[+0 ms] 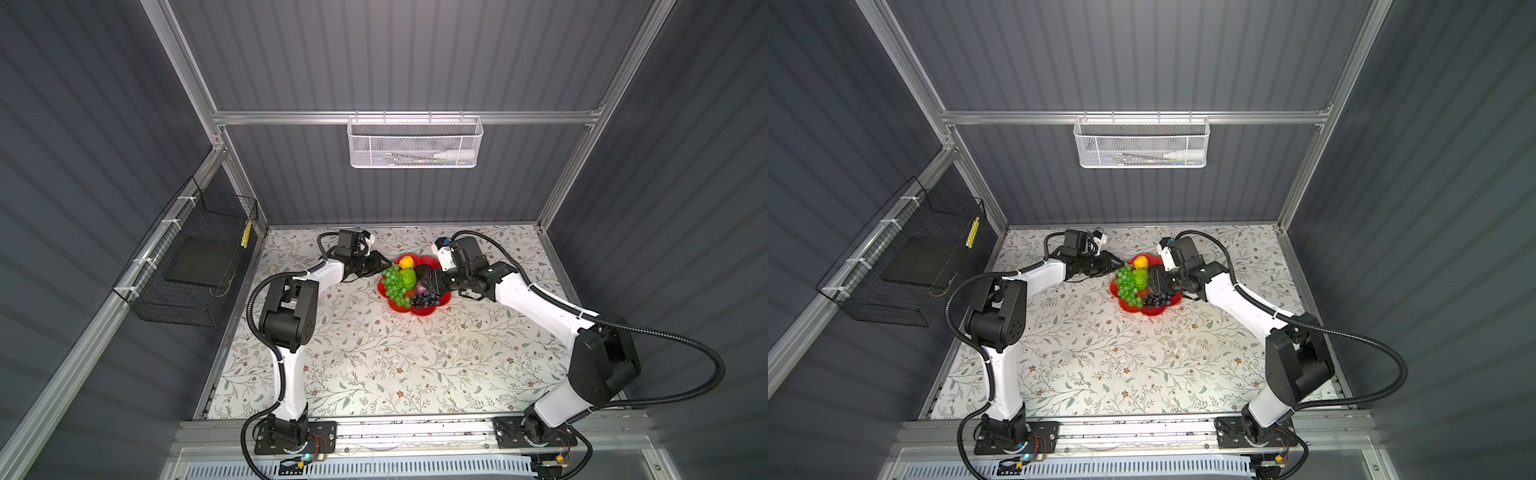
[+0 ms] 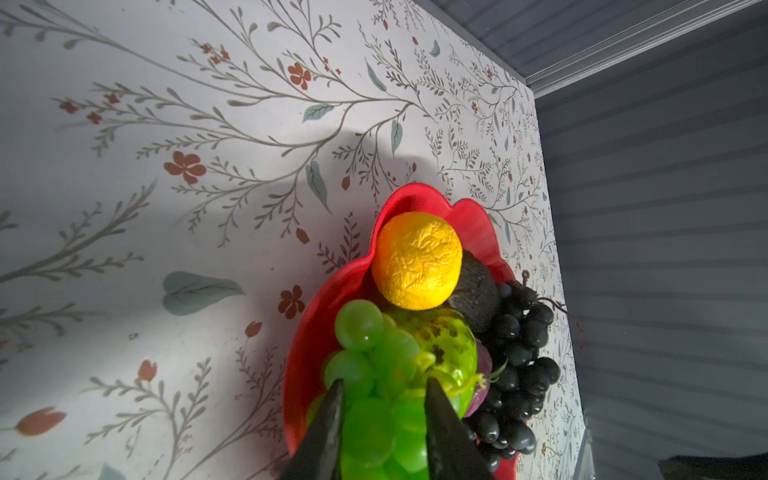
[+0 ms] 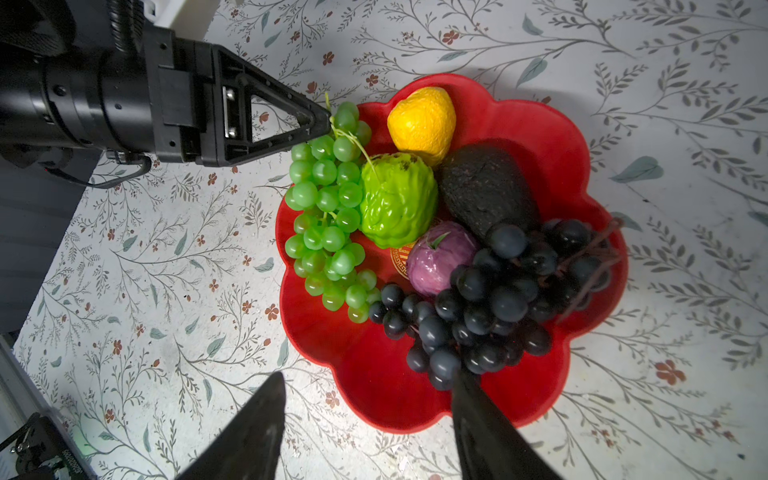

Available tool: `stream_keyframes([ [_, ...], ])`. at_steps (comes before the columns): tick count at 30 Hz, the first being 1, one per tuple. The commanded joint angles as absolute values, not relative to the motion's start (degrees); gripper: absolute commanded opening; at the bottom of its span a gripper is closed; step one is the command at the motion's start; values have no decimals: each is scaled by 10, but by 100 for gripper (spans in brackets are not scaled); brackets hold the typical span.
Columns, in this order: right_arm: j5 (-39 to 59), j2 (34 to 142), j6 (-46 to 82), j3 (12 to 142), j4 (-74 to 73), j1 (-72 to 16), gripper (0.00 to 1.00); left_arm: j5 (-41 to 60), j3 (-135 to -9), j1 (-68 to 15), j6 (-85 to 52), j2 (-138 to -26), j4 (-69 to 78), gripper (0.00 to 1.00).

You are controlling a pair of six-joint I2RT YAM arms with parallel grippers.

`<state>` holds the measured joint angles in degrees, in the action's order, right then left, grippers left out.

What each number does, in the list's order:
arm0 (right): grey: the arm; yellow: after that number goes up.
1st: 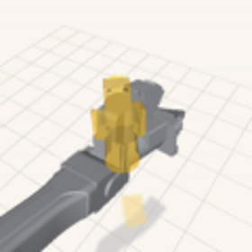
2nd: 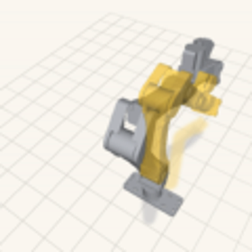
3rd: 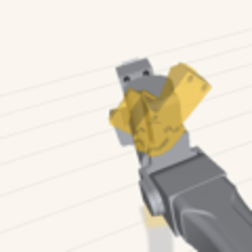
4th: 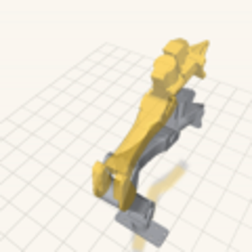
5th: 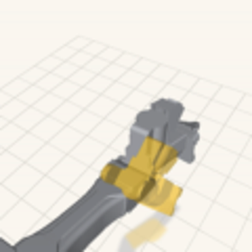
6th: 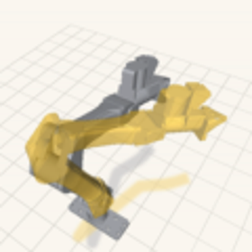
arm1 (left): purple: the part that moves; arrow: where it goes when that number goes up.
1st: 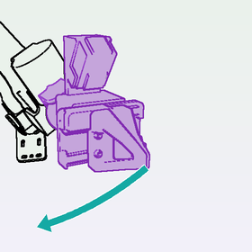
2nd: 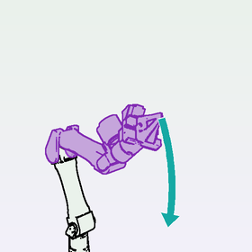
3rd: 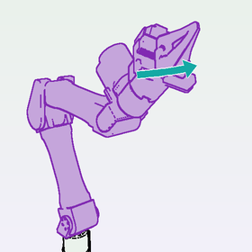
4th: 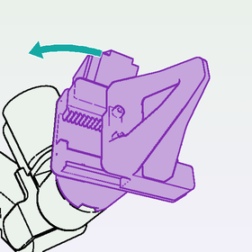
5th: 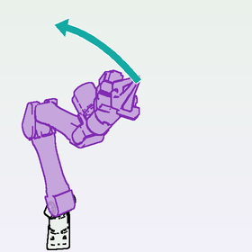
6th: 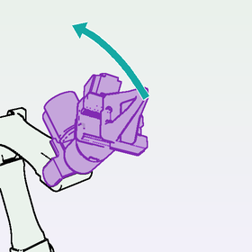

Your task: Place and organize the fake fruits in the fruit bowl

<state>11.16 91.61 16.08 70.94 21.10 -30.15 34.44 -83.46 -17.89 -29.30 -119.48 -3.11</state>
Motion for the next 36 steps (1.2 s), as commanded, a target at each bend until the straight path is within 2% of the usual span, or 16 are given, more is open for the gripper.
stream_keyframes([
  [1,113,928,160,724,220,-307,64,382,-853,-181,-292,-1223,-35,32],
  [7,109,922,160,722,220,-308,64,383,-841,-181,-304,-1232,-15,32],
  [15,108,920,160,720,220,-310,64,391,-847,-181,-297,-1218,-21,38],
  [21,106,915,162,717,220,-314,64,407,-854,-182,-296,-1215,-22,34],
  [29,108,915,162,713,216,-315,63,429,-859,-188,-287,-1212,-31,23],
  [36,109,914,161,711,213,-314,63,424,-873,-200,-270,-1211,-51,23],
])
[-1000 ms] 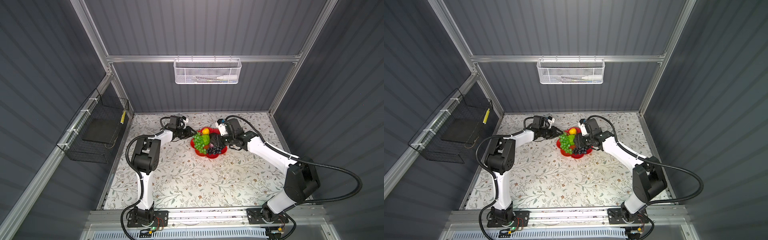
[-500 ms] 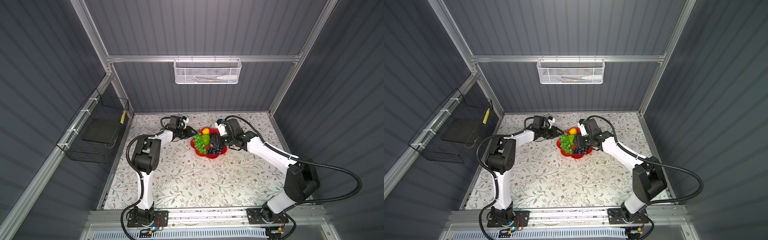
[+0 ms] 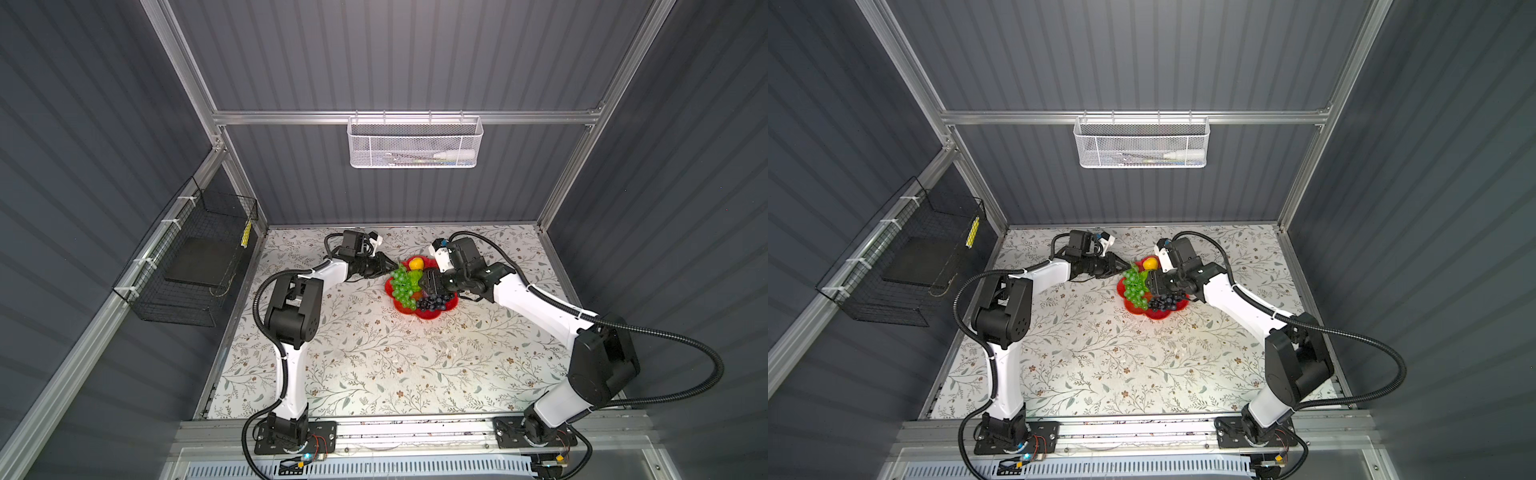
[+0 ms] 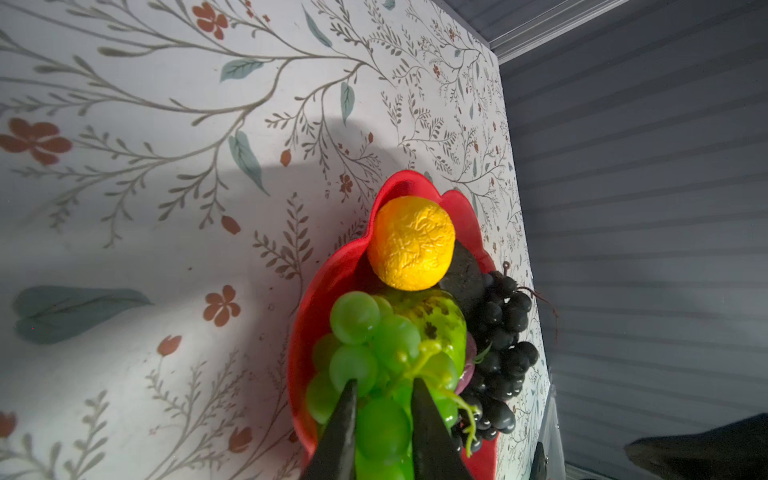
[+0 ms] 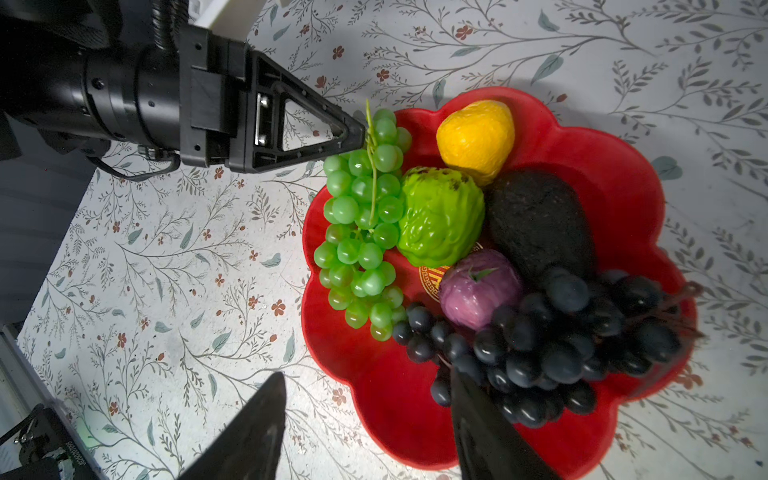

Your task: Place and organize the fake fruits in the fruit bowl

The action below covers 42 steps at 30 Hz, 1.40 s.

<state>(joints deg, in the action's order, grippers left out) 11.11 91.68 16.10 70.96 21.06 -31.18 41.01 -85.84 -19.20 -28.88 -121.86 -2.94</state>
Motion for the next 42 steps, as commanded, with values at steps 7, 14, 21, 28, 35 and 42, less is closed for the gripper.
stream_keyframes([
  [7,110,913,160,706,210,-314,64,434,-891,-205,-259,-1218,-72,25],
  [14,108,911,161,702,210,-314,64,446,-946,-226,-237,-1262,-117,27],
  [21,108,911,160,702,212,-314,64,424,-948,-225,-244,-1278,-114,28],
  [28,105,915,158,706,217,-314,64,397,-947,-224,-254,-1289,-103,29],
  [35,107,918,158,711,218,-315,64,393,-971,-222,-244,-1289,-124,47],
  [42,108,912,160,713,215,-315,64,381,-969,-217,-229,-1258,-141,58],
])
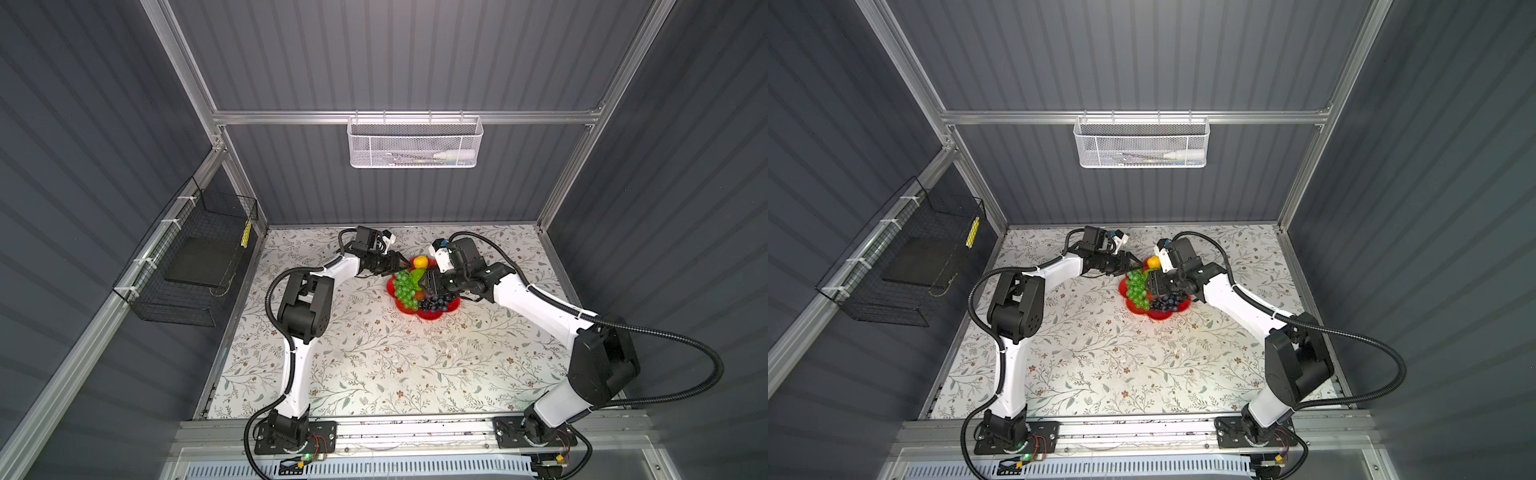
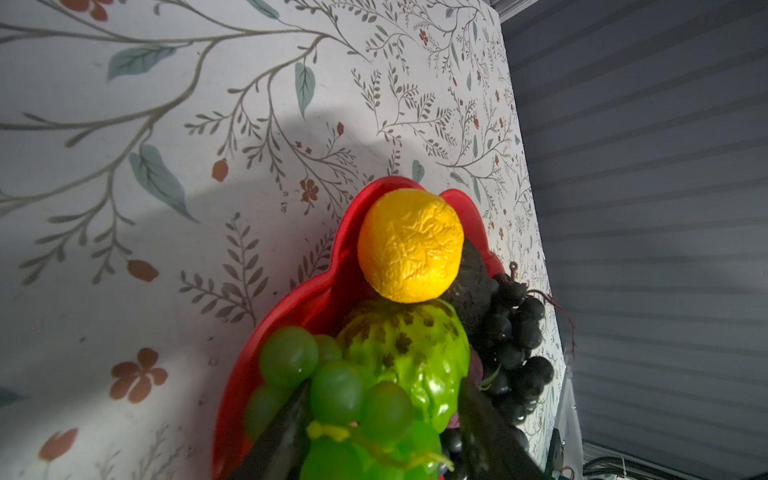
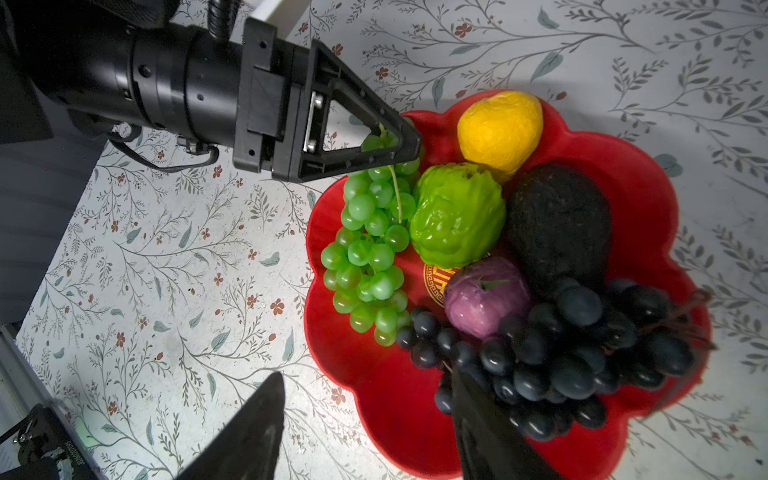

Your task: Place and organize the fake fruits in the fruit bowl

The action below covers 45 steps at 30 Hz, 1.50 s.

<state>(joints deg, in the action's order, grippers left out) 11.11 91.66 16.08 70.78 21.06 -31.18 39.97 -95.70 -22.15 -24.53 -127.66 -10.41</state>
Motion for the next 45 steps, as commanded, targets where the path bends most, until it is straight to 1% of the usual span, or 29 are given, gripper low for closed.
stream_keyframes([
  [1,107,912,160,713,215,-315,64,382,-971,-217,-226,-1256,-146,59],
  [4,106,907,162,713,214,-315,64,378,-976,-217,-216,-1248,-162,62],
  [10,99,898,161,709,214,-316,64,350,-973,-217,-192,-1213,-184,73],
  [12,99,896,162,708,213,-315,64,348,-983,-217,-182,-1214,-208,75],
  [17,98,890,164,703,209,-315,64,305,-977,-219,-163,-1197,-239,73],
  [21,98,884,164,699,207,-315,64,305,-964,-224,-160,-1189,-248,66],
  [24,92,873,163,696,213,-315,64,302,-941,-229,-161,-1171,-245,63],
  [27,78,851,159,685,219,-315,64,285,-904,-229,-169,-1129,-229,63],
  [29,66,835,156,676,220,-315,65,261,-892,-229,-166,-1101,-244,64],
  [32,47,808,153,664,247,-309,70,209,-858,-225,-168,-1047,-257,69],
  [35,20,777,142,651,262,-294,74,137,-817,-219,-173,-988,-265,81],
  [38,5,742,126,640,268,-263,77,108,-755,-202,-171,-936,-269,88],
  [39,-4,729,120,635,265,-252,81,98,-740,-196,-168,-921,-272,88],
  [40,-13,718,115,628,258,-240,87,88,-726,-189,-161,-906,-273,88],
  [41,-15,709,108,622,250,-229,97,75,-712,-185,-156,-894,-271,88],
  [42,-23,695,101,615,242,-216,99,54,-700,-180,-147,-879,-267,90],
  [45,-52,646,66,570,174,-181,99,-23,-642,-162,-131,-825,-224,93],
])
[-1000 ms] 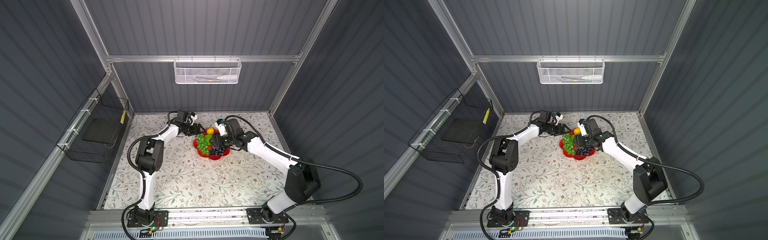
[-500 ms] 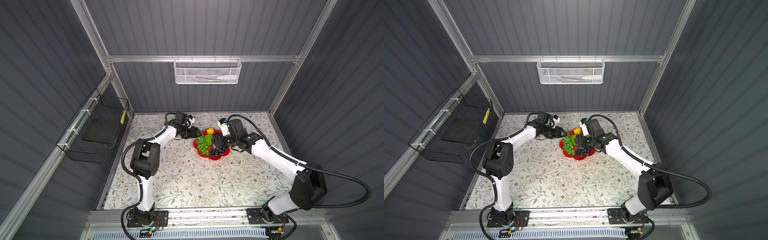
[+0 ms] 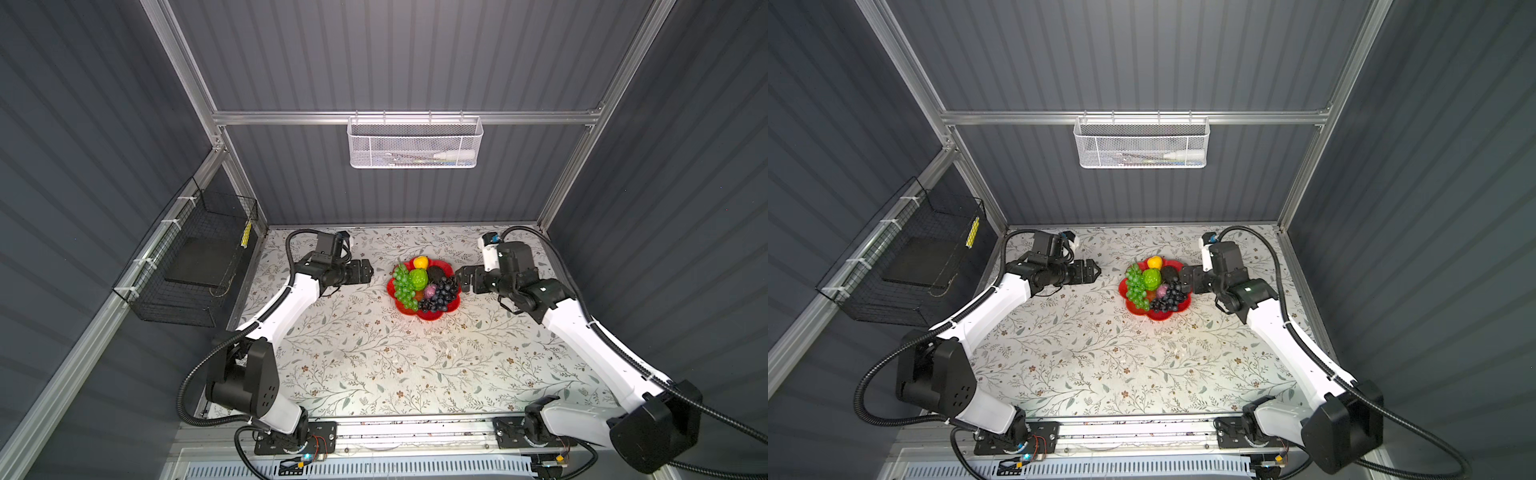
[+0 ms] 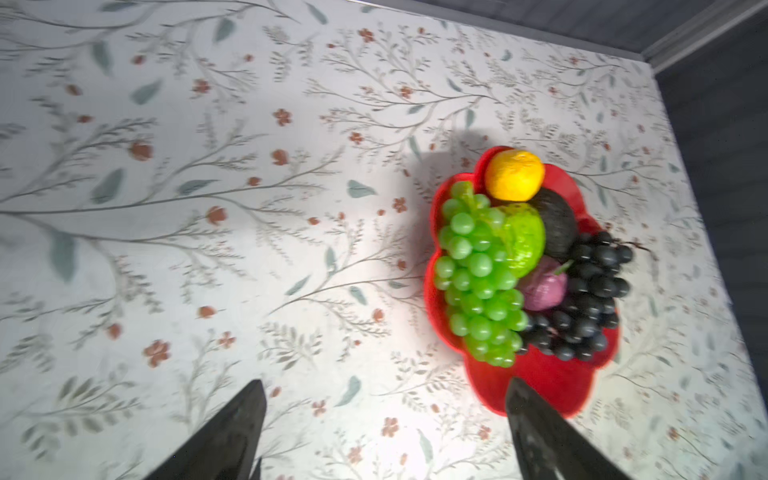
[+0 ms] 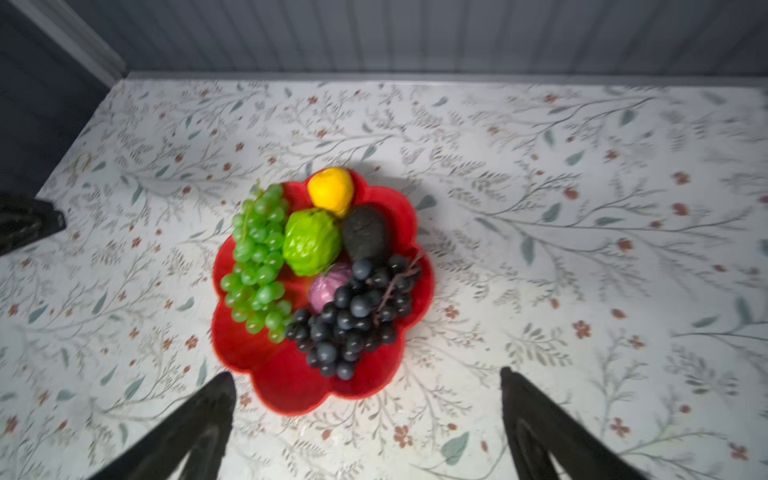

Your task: Place and organize the fake fruits in the fruit bowl

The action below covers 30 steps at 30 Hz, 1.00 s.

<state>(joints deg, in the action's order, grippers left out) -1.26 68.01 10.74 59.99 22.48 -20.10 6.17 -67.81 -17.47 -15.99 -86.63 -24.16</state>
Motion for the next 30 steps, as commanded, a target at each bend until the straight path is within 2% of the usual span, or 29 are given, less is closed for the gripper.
stream_keyframes([
  [1,-70,609,49,542,133,-170,99,-44,-613,-153,-128,-800,-193,94],
  [3,-73,570,8,479,42,-144,99,-82,-539,-135,-122,-754,-112,100],
  [5,-59,551,-10,427,-35,-111,99,-113,-451,-120,-113,-716,-8,100],
  [7,-42,561,9,409,-45,-67,99,-146,-371,-118,-86,-693,96,100],
  [8,-47,565,16,397,-56,-53,99,-168,-355,-118,-79,-694,116,100],
  [11,-60,569,22,289,-207,-24,99,-255,-327,-114,-50,-732,167,100],
  [13,-57,595,34,243,-275,-6,99,-247,-284,-103,-17,-768,277,100],
  [19,-27,699,29,165,-474,20,99,-200,-255,-82,3,-875,433,100],
  [24,20,778,26,189,-504,38,99,-205,-258,-74,13,-939,513,100],
  [27,29,843,26,177,-587,40,99,-214,-237,-73,15,-994,612,100],
  [28,31,839,26,177,-586,40,99,-213,-252,-72,4,-979,545,100],
  [30,32,830,27,189,-540,42,99,-201,-261,-64,6,-993,559,100],
])
